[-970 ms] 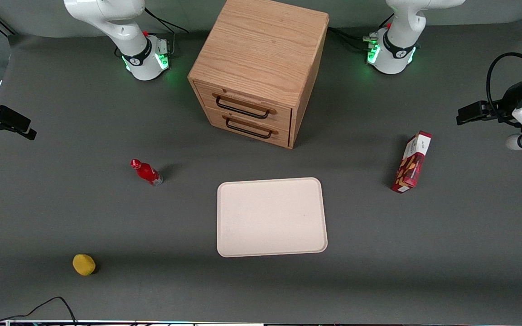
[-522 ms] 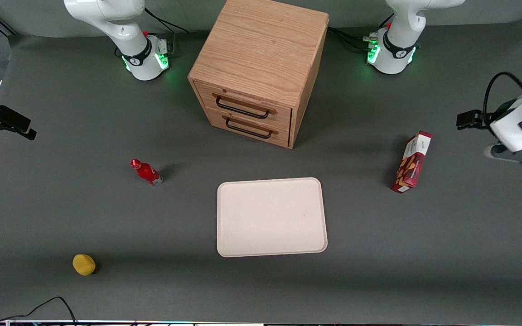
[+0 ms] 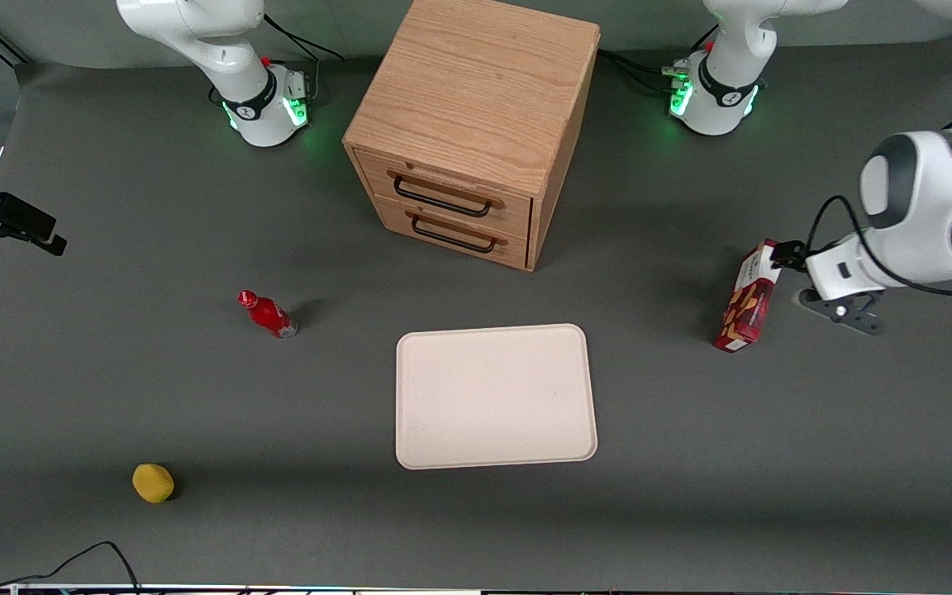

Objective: Place red cookie box on tray
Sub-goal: 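Lower the left gripper onto the red cookie box and grasp it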

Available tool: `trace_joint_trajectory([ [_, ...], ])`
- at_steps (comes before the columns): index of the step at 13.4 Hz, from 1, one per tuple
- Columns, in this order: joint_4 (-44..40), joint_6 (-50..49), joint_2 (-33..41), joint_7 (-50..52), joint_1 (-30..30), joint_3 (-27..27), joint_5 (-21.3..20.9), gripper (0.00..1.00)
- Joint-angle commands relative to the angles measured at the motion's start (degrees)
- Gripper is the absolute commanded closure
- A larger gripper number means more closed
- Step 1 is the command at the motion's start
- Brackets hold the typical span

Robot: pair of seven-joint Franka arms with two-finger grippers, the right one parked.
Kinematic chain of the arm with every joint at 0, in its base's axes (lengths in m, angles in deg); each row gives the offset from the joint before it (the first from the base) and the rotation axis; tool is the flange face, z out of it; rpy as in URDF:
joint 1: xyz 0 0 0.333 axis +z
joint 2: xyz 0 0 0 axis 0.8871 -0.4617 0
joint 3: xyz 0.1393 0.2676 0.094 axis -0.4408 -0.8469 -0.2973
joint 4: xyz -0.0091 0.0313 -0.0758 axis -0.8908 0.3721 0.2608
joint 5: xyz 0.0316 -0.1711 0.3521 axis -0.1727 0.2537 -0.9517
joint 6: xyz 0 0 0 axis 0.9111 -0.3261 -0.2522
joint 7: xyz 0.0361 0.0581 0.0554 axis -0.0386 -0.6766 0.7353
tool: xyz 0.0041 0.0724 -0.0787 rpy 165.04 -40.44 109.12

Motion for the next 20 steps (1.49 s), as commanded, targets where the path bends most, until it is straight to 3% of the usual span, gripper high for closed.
trace_joint_trajectory([
  [1,10.6,14.1,1.5,-2.3,-0.7,0.1,1.1,0.00],
  [3,13.8,23.2,-0.9,-2.6,-0.9,0.2,1.1,0.00],
  [4,14.1,25.4,-2.4,-2.5,-0.9,0.5,1.4,0.17],
  [5,14.1,26.1,-3.3,-2.4,-0.8,0.6,2.4,0.87],
  [6,14.0,26.0,-3.6,-2.4,-0.8,0.6,4.3,1.00],
  [10,12.5,24.3,-2.9,-2.4,-0.7,0.6,6.4,1.00],
  [12,8.1,17.1,-2.1,-2.4,-0.5,0.5,6.5,1.00],
  [16,-12.0,-9.5,-0.6,1.8,-0.5,0.2,9.0,1.00],
  [20,-35.3,-33.1,-1.5,14.0,-0.7,0.4,6.9,1.00],
])
